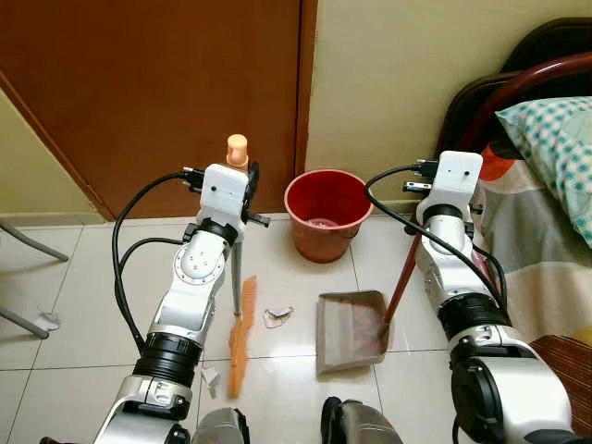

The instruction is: Sweep floor

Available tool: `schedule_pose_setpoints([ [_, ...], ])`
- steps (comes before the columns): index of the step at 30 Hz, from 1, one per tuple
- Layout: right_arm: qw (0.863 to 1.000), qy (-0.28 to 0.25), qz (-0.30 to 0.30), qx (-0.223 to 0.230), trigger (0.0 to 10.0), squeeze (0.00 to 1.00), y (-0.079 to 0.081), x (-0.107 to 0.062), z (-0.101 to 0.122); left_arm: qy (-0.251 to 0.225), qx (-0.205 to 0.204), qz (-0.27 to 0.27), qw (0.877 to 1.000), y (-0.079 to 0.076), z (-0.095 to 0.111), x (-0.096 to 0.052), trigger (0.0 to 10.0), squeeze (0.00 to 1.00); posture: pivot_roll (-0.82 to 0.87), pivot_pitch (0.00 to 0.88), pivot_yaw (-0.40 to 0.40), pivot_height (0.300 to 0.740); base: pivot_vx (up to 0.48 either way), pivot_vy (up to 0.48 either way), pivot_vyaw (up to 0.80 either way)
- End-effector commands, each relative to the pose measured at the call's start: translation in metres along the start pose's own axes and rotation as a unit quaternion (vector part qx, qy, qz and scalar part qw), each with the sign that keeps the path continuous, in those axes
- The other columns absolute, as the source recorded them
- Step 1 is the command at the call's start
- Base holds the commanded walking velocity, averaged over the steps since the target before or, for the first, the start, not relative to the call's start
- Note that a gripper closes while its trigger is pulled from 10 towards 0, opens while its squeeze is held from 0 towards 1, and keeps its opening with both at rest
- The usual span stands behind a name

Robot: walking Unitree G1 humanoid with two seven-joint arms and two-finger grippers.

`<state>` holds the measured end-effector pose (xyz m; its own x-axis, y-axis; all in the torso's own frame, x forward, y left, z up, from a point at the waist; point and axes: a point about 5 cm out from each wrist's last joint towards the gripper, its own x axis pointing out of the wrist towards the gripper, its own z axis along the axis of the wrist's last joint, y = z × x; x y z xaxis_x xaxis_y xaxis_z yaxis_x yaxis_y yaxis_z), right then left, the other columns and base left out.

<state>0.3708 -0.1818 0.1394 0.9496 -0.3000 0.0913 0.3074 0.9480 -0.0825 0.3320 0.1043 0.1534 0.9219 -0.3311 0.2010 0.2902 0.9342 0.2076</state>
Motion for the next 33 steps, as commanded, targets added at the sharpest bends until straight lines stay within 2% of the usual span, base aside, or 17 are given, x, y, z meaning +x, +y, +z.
schedule_pose_setpoints([
  [1, 1.0, -0.015, -0.012, -0.003, 10.0, 0.0, 0.001, 0.002, 0.005, 0.028, -0.006, -0.034, 0.999, -0.012, -0.011, -0.005, 10.0, 0.0, 0.03, 0.252, 0.002, 0.74, 0.0, 0.0, 0.0],
  [8, 1.0, -0.006, -0.005, -0.007, 10.0, 0.0, 0.009, -0.002, 0.0, 0.016, -0.008, -0.063, 0.998, -0.025, -0.002, -0.004, 10.0, 0.0, 0.05, 0.279, -0.015, 0.74, 0.0, 0.0, 0.0],
  [10, 1.0, -0.005, 0.0, -0.006, 10.0, 0.0, 0.013, -0.002, -0.001, 0.011, -0.025, -0.063, 0.998, -0.028, 0.003, -0.002, 10.0, 0.0, 0.05, 0.285, -0.019, 0.74, 0.0, 0.0, 0.0],
  [11, 1.0, -0.007, 0.003, -0.005, 10.0, 0.0, 0.017, -0.002, 0.0, 0.007, -0.046, -0.061, 0.997, -0.031, 0.008, -0.001, 10.0, 0.0, 0.05, 0.29, -0.022, 0.74, 0.0, 0.0, 0.0],
  [15, 1.0, -0.01, 0.013, -0.01, 10.0, 0.0, 0.025, -0.004, 0.0, 0.001, -0.074, -0.064, 0.995, -0.04, 0.015, 0.0, 10.0, 0.0, 0.06, 0.296, -0.025, 0.74, 0.0, 0.0, 0.0],
  [19, 1.0, -0.01, 0.016, -0.009, 10.0, 0.0, 0.029, -0.006, -0.001, -0.005, -0.085, -0.071, 0.994, -0.048, 0.021, -0.002, 10.0, 0.0, 0.06, 0.3, -0.026, 0.74, 0.0, 0.0, 0.0],
  [23, 1.0, -0.014, 0.018, -0.009, 10.0, 0.0, 0.03, -0.006, -0.001, -0.01, -0.095, -0.075, 0.993, -0.051, 0.026, -0.002, 10.0, 0.0, 0.06, 0.302, -0.025, 0.74, 0.0, 0.0, 0.0],
  [24, 1.0, -0.013, 0.019, -0.007, 10.0, 0.0, 0.03, -0.006, -0.001, -0.013, -0.113, -0.075, 0.991, -0.052, 0.029, -0.002, 10.0, 0.0, 0.06, 0.3, -0.027, 0.74, 0.0, 0.0, 0.0],
  [30, 1.0, -0.016, 0.023, -0.005, 10.0, 0.0, 0.031, -0.005, 0.0, -0.022, -0.151, -0.08, 0.985, -0.059, 0.041, -0.001, 10.0, 0.0, 0.06, 0.3, -0.028, 0.74, 0.0, 0.0, 0.0],
  [31, 1.0, -0.016, 0.026, -0.003, 10.0, 0.0, 0.032, -0.005, 0.001, -0.026, -0.169, -0.077, 0.982, -0.06, 0.046, 0.0, 10.0, 0.0, 0.06, 0.297, -0.028, 0.74, 0.0, 0.0, 0.0],
  [33, 1.0, -0.016, 0.026, -0.003, 10.0, 0.0, 0.032, -0.005, 0.001, -0.026, -0.169, -0.077, 0.982, -0.06, 0.046, 0.0, 10.0, 0.0, 0.06, 0.297, -0.028, 0.74, 0.0, 0.0, 0.0],
])
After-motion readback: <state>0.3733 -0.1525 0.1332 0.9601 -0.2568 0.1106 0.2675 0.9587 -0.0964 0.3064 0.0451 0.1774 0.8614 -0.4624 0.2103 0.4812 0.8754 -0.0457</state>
